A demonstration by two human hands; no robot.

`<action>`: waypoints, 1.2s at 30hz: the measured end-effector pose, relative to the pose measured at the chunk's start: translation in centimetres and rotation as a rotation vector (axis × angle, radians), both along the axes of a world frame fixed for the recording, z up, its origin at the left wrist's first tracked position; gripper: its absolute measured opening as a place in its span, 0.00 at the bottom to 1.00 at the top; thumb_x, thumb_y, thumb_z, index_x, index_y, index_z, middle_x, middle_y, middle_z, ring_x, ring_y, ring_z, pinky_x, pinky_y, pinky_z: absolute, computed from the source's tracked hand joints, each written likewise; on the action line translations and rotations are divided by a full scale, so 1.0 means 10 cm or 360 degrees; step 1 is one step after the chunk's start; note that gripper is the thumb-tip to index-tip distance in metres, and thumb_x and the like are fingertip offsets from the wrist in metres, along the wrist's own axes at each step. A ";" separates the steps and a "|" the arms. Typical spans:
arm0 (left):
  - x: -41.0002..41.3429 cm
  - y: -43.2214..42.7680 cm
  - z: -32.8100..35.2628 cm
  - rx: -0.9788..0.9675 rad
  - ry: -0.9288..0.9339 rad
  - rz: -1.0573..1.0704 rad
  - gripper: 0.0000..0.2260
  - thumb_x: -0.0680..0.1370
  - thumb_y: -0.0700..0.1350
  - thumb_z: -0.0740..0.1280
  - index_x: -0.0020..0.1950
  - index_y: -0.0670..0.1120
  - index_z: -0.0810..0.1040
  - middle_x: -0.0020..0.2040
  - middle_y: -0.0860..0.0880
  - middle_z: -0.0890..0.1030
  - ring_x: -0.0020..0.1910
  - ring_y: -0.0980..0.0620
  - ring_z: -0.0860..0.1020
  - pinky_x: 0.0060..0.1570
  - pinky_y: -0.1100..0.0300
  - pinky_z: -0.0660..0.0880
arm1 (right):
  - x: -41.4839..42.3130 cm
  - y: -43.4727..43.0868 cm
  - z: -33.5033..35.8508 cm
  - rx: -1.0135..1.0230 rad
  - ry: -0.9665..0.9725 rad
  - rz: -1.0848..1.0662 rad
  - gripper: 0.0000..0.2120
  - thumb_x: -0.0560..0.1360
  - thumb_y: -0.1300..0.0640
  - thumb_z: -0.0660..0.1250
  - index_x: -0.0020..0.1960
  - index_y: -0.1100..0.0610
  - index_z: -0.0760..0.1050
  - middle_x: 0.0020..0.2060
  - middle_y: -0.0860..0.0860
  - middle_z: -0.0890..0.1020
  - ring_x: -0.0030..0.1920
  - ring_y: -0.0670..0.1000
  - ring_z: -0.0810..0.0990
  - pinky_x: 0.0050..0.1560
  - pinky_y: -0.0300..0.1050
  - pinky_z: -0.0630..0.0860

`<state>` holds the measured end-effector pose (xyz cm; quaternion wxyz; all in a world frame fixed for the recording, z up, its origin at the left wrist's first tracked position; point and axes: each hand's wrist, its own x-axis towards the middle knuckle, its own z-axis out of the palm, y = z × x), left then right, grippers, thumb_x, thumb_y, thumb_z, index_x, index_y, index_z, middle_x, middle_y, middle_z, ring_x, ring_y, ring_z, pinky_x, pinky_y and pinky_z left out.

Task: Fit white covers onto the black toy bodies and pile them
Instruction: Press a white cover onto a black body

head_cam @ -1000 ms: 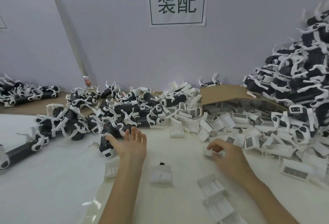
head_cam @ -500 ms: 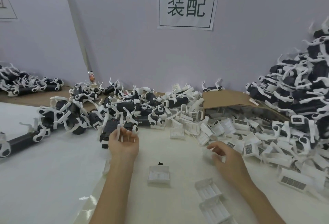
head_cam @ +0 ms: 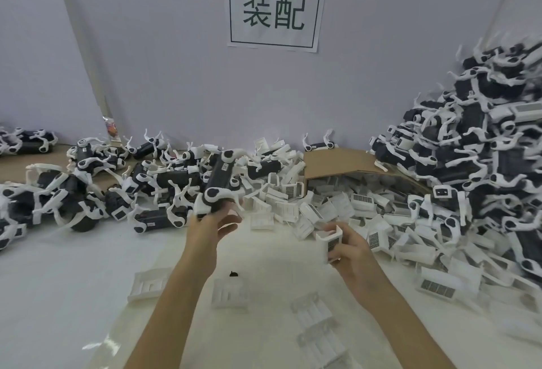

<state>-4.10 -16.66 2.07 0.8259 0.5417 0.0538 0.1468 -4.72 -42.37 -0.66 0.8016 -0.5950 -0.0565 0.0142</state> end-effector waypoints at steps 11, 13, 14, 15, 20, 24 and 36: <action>0.02 -0.15 -0.14 0.0895 0.0092 -0.0165 0.19 0.73 0.26 0.58 0.44 0.47 0.81 0.25 0.58 0.76 0.24 0.64 0.69 0.27 0.70 0.64 | 0.00 -0.01 0.06 0.0251 0.0045 -0.0018 0.22 0.63 0.67 0.70 0.56 0.58 0.72 0.45 0.55 0.81 0.41 0.51 0.79 0.39 0.43 0.73; 0.03 -0.15 -0.15 0.0850 0.0107 -0.0179 0.19 0.72 0.26 0.58 0.42 0.47 0.81 0.24 0.57 0.76 0.24 0.62 0.67 0.27 0.70 0.64 | 0.00 -0.01 0.05 0.0133 -0.0003 -0.0029 0.18 0.67 0.69 0.70 0.55 0.60 0.74 0.43 0.55 0.83 0.40 0.49 0.82 0.38 0.42 0.77; 0.03 -0.15 -0.15 0.0829 0.0116 -0.0189 0.18 0.72 0.27 0.59 0.42 0.47 0.80 0.24 0.56 0.75 0.24 0.61 0.67 0.27 0.68 0.63 | -0.01 0.00 0.04 0.0056 -0.0021 -0.0034 0.16 0.70 0.71 0.69 0.56 0.61 0.75 0.43 0.55 0.83 0.40 0.49 0.82 0.38 0.41 0.78; 0.03 -0.15 -0.15 0.0807 0.0131 -0.0199 0.16 0.71 0.28 0.59 0.41 0.46 0.80 0.24 0.56 0.73 0.25 0.58 0.66 0.29 0.66 0.62 | -0.01 0.00 0.03 -0.0009 -0.0030 -0.0042 0.14 0.72 0.72 0.68 0.56 0.61 0.77 0.44 0.55 0.84 0.42 0.50 0.83 0.40 0.41 0.79; 0.03 -0.16 -0.17 0.0750 0.0248 -0.0309 0.11 0.69 0.29 0.61 0.39 0.44 0.79 0.25 0.49 0.70 0.25 0.54 0.65 0.36 0.58 0.66 | -0.04 0.02 0.03 -0.0043 -0.0044 -0.0030 0.15 0.68 0.60 0.72 0.55 0.56 0.83 0.47 0.53 0.86 0.46 0.49 0.84 0.46 0.41 0.79; 0.02 -0.22 -0.18 0.0746 0.0307 -0.0571 0.07 0.68 0.31 0.64 0.40 0.41 0.78 0.33 0.44 0.74 0.30 0.50 0.66 0.36 0.62 0.70 | -0.04 0.00 0.07 0.0001 -0.0067 -0.0028 0.13 0.69 0.56 0.72 0.53 0.54 0.86 0.50 0.53 0.86 0.49 0.48 0.84 0.45 0.36 0.79; -0.06 -0.40 -0.23 0.0815 0.0185 -0.0838 0.14 0.64 0.36 0.63 0.48 0.37 0.76 0.42 0.40 0.71 0.40 0.46 0.64 0.37 0.60 0.64 | -0.06 0.03 0.05 -0.0279 -0.0215 -0.0134 0.06 0.75 0.58 0.70 0.48 0.54 0.86 0.44 0.46 0.86 0.46 0.41 0.82 0.47 0.30 0.76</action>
